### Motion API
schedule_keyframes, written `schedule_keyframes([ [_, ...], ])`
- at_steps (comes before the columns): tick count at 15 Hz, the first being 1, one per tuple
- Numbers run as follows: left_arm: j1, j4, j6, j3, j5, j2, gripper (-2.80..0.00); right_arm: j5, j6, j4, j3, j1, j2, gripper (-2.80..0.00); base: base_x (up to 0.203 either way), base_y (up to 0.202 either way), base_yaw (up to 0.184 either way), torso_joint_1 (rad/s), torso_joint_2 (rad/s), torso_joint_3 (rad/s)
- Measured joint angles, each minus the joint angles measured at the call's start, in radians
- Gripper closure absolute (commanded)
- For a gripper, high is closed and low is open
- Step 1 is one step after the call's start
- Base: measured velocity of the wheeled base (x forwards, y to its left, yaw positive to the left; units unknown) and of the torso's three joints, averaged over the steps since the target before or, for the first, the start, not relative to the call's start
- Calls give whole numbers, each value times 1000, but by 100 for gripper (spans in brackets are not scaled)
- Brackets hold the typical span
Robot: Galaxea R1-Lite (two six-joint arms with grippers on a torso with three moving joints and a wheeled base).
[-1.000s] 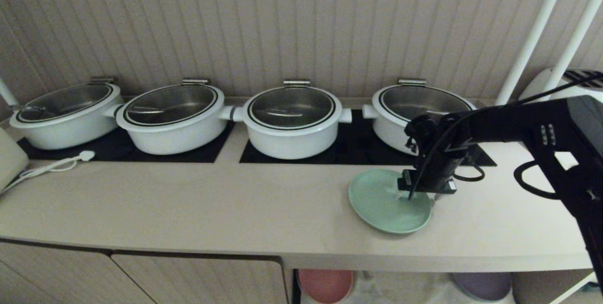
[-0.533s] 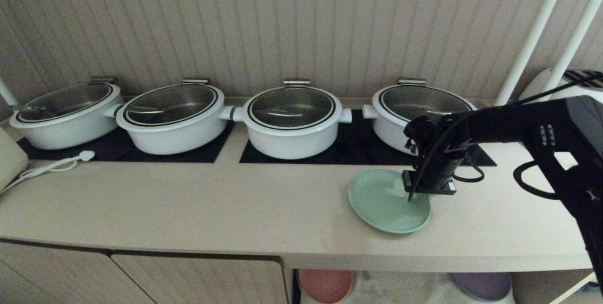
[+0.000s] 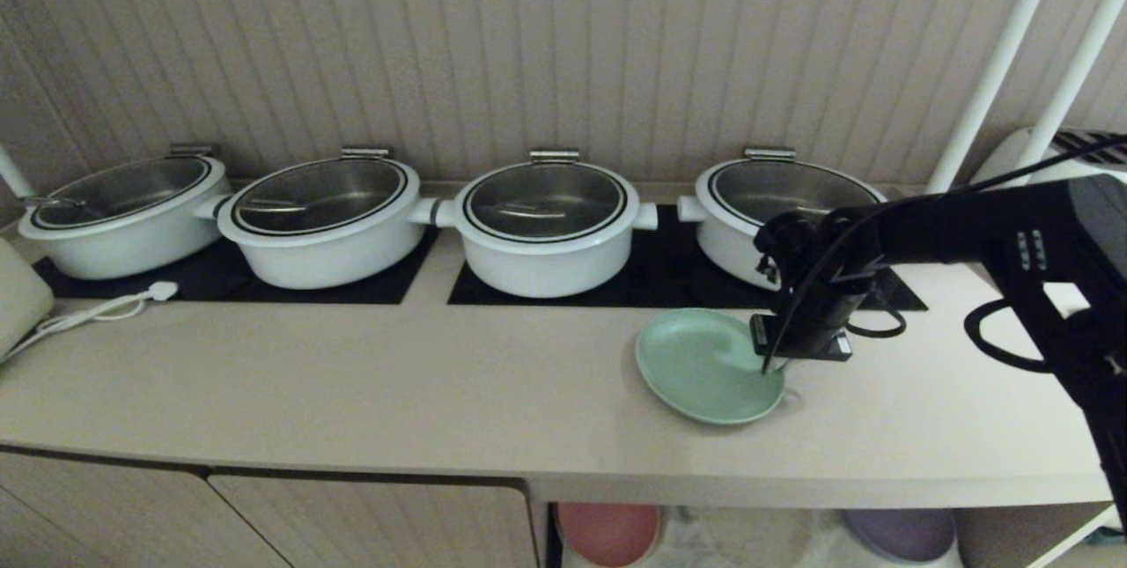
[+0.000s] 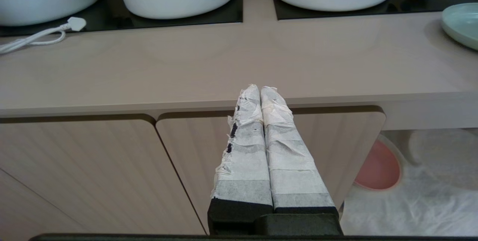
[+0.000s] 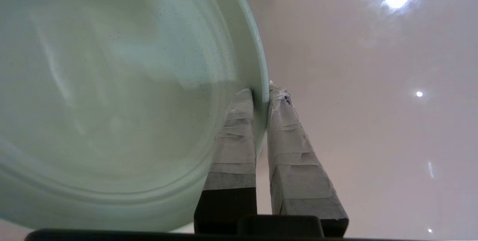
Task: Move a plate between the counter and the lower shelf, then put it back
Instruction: Pick up the plate
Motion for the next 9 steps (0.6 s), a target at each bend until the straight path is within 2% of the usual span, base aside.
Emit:
schedule_keyframes([
  [9,0,0,0,0,0,0,0,-2,-2,-3,99,-1,-95,0,0,0,0,0,0,0],
])
